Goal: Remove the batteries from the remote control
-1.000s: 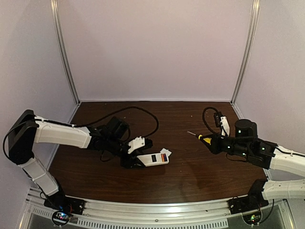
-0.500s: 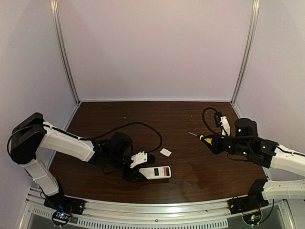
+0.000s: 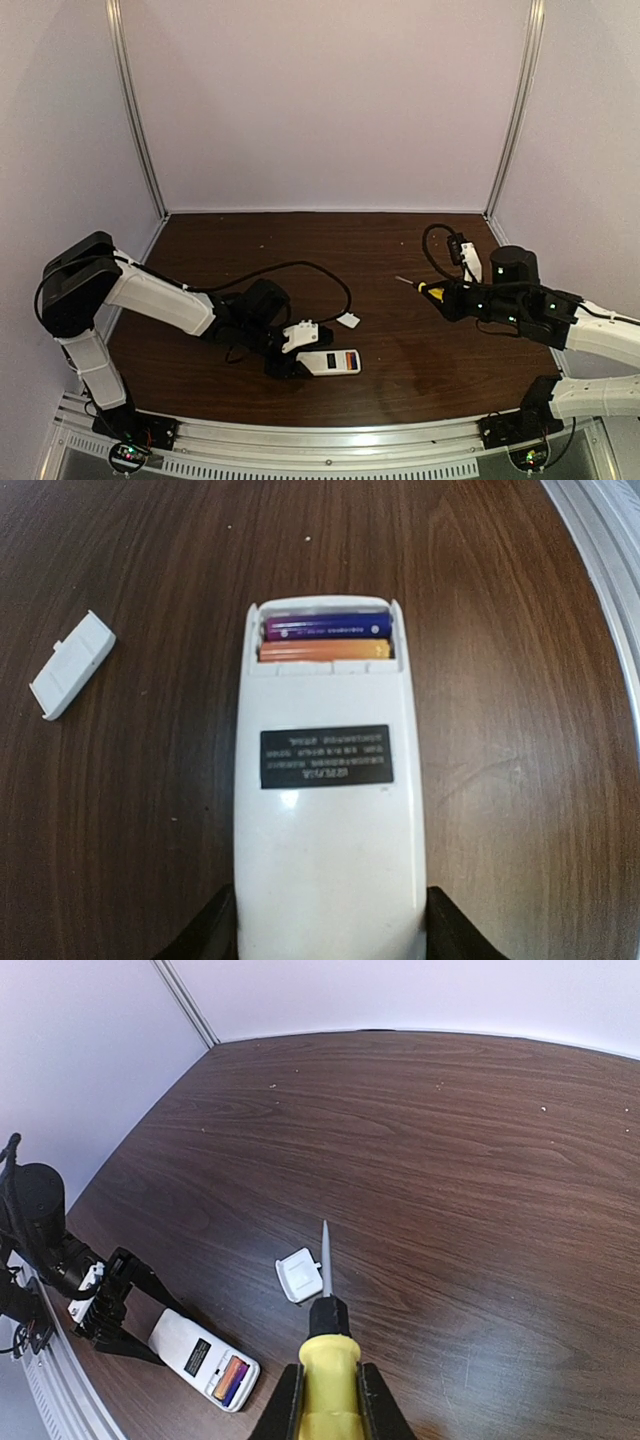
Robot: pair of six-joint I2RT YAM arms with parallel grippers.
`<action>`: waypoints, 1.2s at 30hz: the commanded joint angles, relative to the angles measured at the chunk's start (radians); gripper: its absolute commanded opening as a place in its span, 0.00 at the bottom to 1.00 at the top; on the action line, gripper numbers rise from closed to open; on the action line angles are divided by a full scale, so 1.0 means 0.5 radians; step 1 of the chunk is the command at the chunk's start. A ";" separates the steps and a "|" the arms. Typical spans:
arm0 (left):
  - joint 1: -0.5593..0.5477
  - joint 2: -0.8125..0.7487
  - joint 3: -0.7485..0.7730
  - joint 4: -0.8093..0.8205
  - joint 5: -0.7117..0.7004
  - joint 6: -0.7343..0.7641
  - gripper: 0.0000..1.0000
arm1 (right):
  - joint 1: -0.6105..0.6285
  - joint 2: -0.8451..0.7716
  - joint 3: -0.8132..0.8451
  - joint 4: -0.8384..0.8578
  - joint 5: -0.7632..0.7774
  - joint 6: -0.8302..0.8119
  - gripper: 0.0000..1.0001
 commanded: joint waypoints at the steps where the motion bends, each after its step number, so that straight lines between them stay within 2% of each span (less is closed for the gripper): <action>1: -0.009 0.022 0.062 0.010 -0.019 0.047 0.60 | -0.017 0.026 0.064 -0.007 0.007 -0.025 0.00; 3: -0.008 0.022 0.061 0.006 -0.018 0.047 0.80 | -0.018 0.041 0.070 -0.002 0.004 -0.027 0.00; 4: -0.009 0.022 0.063 0.005 -0.020 0.045 0.96 | -0.020 0.048 0.075 -0.003 0.003 -0.028 0.00; 5: -0.008 0.022 0.061 0.004 -0.025 0.044 0.97 | -0.021 0.055 0.076 0.001 0.003 -0.030 0.00; 14: -0.005 -0.046 0.111 -0.033 -0.121 -0.075 0.97 | -0.028 0.105 0.097 0.017 -0.008 -0.030 0.00; 21: 0.006 -0.371 0.075 0.064 -0.271 -0.172 0.97 | -0.031 0.110 0.103 0.024 -0.005 -0.018 0.00; 29: 0.040 -0.628 -0.186 0.516 -0.469 -0.392 0.97 | -0.031 0.151 0.116 0.066 -0.019 -0.001 0.00; 36: 0.087 -0.529 -0.226 0.625 -0.193 -0.445 0.97 | -0.033 0.156 0.122 0.053 -0.017 -0.001 0.00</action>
